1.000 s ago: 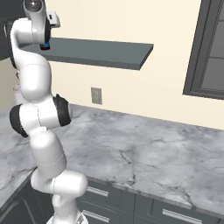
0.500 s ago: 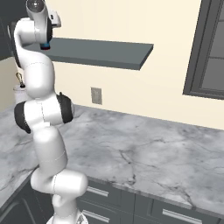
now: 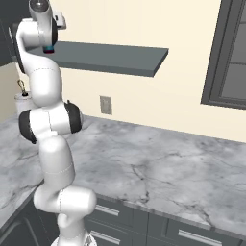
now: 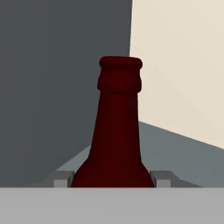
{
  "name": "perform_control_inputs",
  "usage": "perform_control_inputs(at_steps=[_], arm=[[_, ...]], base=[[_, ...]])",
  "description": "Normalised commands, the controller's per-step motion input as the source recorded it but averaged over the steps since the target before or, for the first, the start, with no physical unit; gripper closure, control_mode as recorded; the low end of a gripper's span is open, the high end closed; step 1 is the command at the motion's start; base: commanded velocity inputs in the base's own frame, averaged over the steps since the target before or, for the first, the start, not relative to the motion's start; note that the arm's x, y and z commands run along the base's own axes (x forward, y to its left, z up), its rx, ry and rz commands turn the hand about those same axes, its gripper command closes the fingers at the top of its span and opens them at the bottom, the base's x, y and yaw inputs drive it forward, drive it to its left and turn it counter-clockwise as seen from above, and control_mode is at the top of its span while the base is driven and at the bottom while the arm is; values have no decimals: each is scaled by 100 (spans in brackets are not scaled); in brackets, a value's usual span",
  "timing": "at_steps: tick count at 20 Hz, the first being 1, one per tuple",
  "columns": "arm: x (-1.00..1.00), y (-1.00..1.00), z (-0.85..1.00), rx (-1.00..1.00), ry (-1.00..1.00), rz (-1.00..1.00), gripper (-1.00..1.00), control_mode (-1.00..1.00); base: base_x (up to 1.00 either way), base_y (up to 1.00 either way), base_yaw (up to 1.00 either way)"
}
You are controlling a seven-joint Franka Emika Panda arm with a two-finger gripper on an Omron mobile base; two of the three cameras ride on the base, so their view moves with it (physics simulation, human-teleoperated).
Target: Get the candle and the beer from the cabinet and move them to the dining counter.
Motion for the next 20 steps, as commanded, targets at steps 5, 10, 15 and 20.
perform_control_inputs(at_steps=[5, 10, 15, 20], arm=[[-19, -2, 2, 7, 0, 4, 100, -100], [-77, -13, 2, 2, -7, 5, 100, -100], [-82, -31, 0, 0, -14, 1, 100, -100], [-88, -36, -6, 2, -20, 2, 100, -100]], base=[[0, 0, 0], [0, 0, 0], [0, 0, 0], [0, 0, 0]])
